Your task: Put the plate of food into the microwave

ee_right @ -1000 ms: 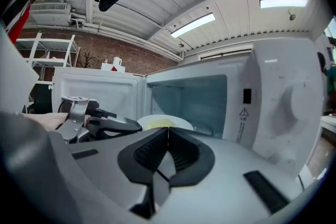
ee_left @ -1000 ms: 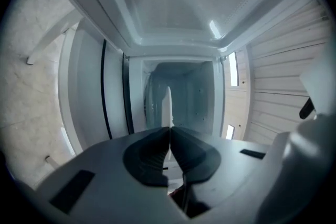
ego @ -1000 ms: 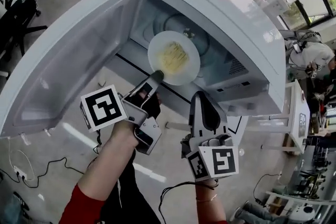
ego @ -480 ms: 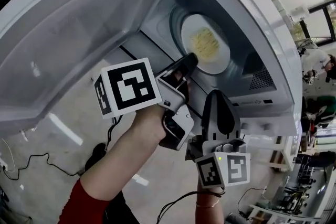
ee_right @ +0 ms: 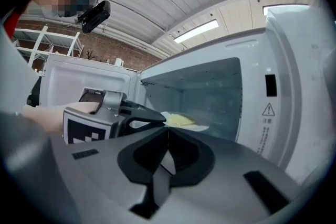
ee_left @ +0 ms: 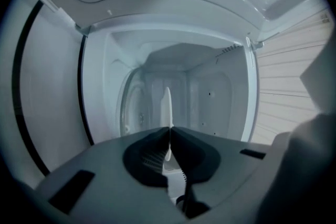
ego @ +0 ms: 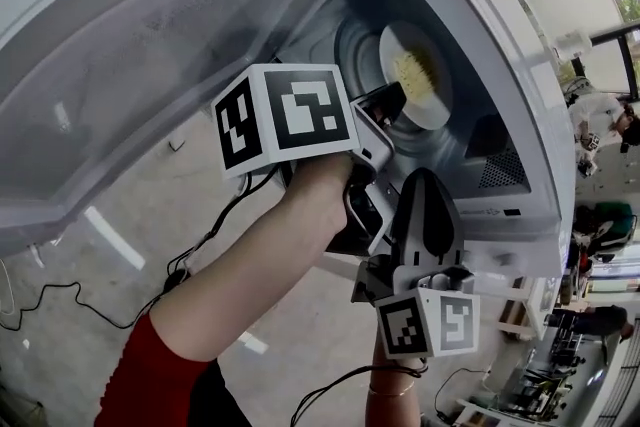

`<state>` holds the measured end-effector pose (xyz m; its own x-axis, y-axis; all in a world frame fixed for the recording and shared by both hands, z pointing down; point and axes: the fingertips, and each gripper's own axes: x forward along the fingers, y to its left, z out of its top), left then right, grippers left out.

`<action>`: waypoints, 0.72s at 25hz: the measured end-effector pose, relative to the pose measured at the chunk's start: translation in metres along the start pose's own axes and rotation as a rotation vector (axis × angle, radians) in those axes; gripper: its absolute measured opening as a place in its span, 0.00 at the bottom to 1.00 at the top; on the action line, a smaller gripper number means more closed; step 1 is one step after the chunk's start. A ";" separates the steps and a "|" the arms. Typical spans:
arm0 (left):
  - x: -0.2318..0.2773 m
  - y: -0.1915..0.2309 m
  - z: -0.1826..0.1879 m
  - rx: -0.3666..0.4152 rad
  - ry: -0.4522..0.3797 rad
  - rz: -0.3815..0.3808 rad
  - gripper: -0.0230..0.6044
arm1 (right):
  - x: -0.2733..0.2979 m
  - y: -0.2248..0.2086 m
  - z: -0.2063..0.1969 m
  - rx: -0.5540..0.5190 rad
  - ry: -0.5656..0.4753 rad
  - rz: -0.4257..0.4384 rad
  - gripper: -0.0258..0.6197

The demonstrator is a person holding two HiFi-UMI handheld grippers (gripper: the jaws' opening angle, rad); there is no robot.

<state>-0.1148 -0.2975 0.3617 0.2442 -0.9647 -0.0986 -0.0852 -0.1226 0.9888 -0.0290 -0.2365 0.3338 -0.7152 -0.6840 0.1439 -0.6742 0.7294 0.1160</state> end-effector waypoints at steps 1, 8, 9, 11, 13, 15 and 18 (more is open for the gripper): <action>0.001 0.002 0.000 0.004 0.004 0.010 0.06 | 0.001 0.001 0.001 -0.002 -0.002 0.001 0.06; 0.002 0.014 0.004 0.031 0.035 0.079 0.06 | 0.007 0.007 0.006 -0.018 -0.003 0.007 0.06; 0.003 0.015 0.004 0.039 0.041 0.089 0.06 | 0.008 0.007 0.006 -0.021 -0.001 0.006 0.06; 0.004 0.016 0.004 0.059 0.054 0.105 0.07 | 0.011 0.007 0.005 -0.026 0.006 0.007 0.06; 0.006 0.016 0.005 0.085 0.066 0.121 0.07 | 0.014 0.007 0.003 -0.029 0.015 0.007 0.06; 0.008 0.016 0.007 0.121 0.082 0.150 0.07 | 0.017 0.006 0.001 -0.029 0.026 0.005 0.06; 0.010 0.017 0.011 0.179 0.110 0.205 0.07 | 0.020 0.006 0.000 -0.024 0.038 0.007 0.06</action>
<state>-0.1245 -0.3119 0.3762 0.3068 -0.9437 0.1240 -0.3104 0.0239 0.9503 -0.0476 -0.2463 0.3375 -0.7117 -0.6784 0.1824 -0.6644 0.7344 0.1389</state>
